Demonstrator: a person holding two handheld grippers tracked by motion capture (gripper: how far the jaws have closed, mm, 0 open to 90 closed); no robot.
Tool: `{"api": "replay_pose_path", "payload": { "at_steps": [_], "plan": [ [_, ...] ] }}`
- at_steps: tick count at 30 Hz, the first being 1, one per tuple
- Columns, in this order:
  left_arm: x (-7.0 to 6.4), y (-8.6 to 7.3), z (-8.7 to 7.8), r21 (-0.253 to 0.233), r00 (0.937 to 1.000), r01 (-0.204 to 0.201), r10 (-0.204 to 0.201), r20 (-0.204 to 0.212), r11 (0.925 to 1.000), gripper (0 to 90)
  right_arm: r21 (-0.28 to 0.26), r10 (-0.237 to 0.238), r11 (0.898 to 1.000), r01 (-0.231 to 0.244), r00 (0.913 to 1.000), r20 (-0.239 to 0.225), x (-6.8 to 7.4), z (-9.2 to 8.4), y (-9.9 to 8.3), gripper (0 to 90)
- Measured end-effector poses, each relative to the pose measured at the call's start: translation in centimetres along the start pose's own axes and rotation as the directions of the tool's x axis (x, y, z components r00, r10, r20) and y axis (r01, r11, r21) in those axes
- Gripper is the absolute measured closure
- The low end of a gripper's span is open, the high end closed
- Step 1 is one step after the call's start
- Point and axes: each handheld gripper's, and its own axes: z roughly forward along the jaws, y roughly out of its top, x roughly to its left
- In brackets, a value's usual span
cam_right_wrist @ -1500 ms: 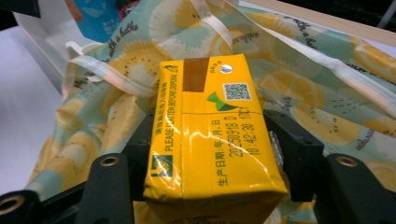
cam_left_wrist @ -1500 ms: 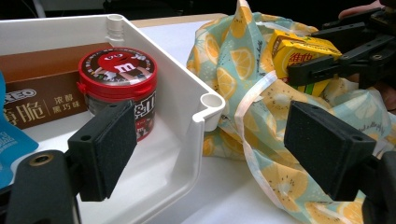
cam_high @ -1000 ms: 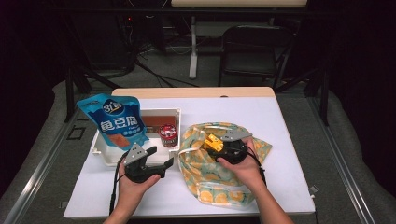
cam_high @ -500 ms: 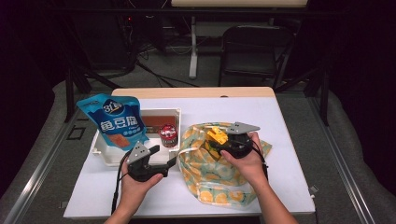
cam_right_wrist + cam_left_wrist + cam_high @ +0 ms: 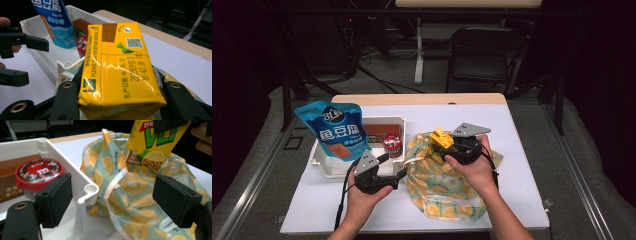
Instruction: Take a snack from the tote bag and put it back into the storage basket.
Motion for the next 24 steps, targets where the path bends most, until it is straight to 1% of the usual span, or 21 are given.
{"api": "replay_pose_path", "payload": {
  "at_steps": [1,3,9,13,16,17,20,24],
  "plan": [
    [-0.1,0.2,0.1,-0.009,1.0,0.0,0.0,0.002,1.0,16.3,-0.001,-0.003,1.0,0.003,1.0,-0.002,0.0,-0.1,0.1,51.3],
    [-0.3,0.5,0.1,-0.02,1.0,0.001,-0.001,0.006,0.9998,16.2,-0.009,0.005,1.0,-0.005,1.0,0.0,0.1,-0.4,0.6,51.3],
    [-1.0,1.2,0.4,-0.033,0.9997,-0.008,0.009,0.021,0.9994,16.1,-0.021,0.002,1.0,-0.002,1.0,-0.002,0.5,-1.1,1.5,51.3],
    [-1.4,1.5,0.7,-0.035,0.9994,-0.023,0.023,0.025,0.9991,16.1,-0.028,0.001,1.0,-0.001,0.9999,-0.014,0.9,-1.3,2.0,51.3],
    [-1.7,1.7,1.0,-0.041,0.9992,-0.02,0.022,0.033,0.999,16.1,-0.034,0.003,0.999,-0.005,0.9995,-0.032,1.3,-1.4,2.3,51.3],
    [-1.9,1.7,1.1,-0.038,0.9989,-0.029,0.03,0.036,0.9989,16.1,-0.034,0.002,0.999,-0.003,0.9994,-0.035,1.5,-1.4,2.4,51.3],
    [-2.4,1.8,1.4,-0.04,0.9981,-0.038,0.04,0.046,0.9985,15.9,-0.036,-0.003,0.999,0.002,0.999,-0.044,2.1,-1.4,2.8,51.3],
    [-3.1,2.2,1.6,-0.046,0.9969,-0.062,0.064,0.044,0.997,15.1,-0.034,-0.005,0.999,0.003,0.9984,-0.056,2.8,-1.3,3.1,51.4]
  ]
}}
